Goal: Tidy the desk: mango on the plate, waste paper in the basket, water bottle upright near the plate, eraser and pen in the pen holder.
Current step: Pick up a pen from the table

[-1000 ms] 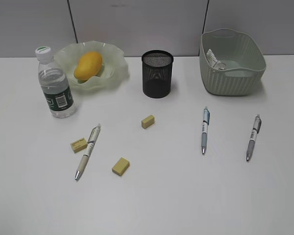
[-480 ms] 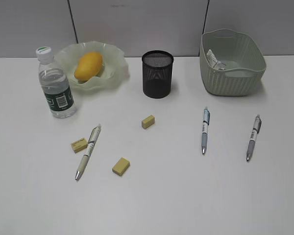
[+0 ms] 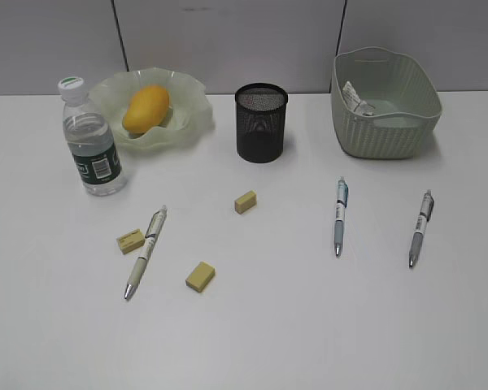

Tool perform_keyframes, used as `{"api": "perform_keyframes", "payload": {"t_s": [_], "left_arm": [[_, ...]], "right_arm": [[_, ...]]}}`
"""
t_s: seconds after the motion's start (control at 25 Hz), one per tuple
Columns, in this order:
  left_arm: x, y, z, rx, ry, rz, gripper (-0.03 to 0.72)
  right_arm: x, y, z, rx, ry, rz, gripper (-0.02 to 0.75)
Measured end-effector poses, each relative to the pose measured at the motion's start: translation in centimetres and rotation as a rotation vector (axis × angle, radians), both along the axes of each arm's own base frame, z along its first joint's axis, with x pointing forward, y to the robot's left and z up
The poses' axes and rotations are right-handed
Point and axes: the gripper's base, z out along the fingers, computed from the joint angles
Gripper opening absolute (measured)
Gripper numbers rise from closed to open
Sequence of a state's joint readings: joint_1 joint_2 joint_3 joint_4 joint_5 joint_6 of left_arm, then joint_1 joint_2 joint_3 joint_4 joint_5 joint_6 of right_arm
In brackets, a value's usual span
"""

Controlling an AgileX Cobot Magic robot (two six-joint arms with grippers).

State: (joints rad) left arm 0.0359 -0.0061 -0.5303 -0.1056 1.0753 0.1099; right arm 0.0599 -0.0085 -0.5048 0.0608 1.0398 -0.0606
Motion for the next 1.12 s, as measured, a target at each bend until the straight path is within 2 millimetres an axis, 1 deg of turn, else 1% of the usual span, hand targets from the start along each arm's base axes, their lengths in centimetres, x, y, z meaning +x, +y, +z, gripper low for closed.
{"api": "perform_keyframes", "payload": {"t_s": [0.76,1.12], "left_arm": [[0.0,0.1,0.0,-0.004,0.001,0.014,0.488],[-0.02,0.14,0.01,-0.004,-0.001,-0.028,0.488]], "right_arm": [[0.0,0.0,0.0,0.0,0.0,0.0,0.531],[0.0,0.0,0.0,0.0,0.0,0.0,0.531]]}}
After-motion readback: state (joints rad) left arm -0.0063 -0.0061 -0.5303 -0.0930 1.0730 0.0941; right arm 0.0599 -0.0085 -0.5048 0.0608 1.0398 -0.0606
